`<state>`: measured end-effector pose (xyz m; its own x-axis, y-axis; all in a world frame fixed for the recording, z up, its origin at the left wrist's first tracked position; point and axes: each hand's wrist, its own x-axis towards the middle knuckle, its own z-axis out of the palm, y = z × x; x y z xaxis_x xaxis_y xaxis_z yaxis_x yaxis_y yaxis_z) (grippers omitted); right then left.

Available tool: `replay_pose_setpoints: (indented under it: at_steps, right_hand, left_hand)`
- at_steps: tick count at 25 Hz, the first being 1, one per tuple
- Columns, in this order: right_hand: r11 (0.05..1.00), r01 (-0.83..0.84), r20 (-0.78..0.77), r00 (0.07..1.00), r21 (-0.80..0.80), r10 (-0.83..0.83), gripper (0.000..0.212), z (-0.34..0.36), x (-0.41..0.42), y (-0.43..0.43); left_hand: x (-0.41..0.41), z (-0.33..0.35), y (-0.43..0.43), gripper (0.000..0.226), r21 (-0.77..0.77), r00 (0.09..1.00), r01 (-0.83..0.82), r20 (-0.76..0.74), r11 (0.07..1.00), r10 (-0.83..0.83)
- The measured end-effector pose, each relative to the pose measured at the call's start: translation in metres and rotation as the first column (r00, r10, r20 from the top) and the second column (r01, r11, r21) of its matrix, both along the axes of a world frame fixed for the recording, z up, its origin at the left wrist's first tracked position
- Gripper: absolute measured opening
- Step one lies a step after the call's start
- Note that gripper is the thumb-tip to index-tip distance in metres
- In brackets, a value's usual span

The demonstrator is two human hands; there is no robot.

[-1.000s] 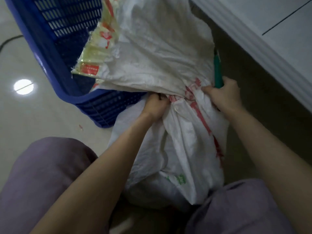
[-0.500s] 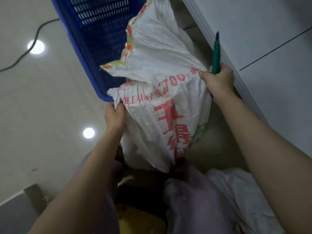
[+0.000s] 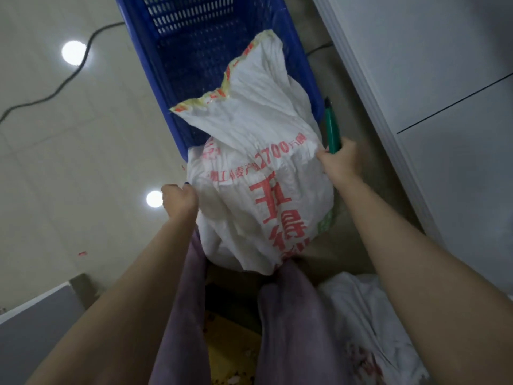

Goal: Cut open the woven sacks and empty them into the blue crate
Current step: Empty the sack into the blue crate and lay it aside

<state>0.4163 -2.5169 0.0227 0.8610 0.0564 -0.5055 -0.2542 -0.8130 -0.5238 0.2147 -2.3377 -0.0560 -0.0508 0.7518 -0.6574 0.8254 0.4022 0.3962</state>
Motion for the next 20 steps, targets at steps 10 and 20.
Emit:
replay_pose_setpoints:
  at_steps: [10,20]
  right_hand:
    - [0.994,-0.084,-0.182,0.981,-0.069,0.071,0.031,-0.031,-0.089,-0.035]
    - [1.000,-0.025,-0.178,0.984,-0.019,0.021,0.043,-0.104,-0.096,-0.007]
  left_hand:
    - [0.009,0.006,-0.094,0.033,-0.387,0.941,0.339,0.127,0.858,-0.315]
    - [0.018,-0.034,-0.093,0.019,-0.363,0.852,0.523,0.211,0.771,-0.479]
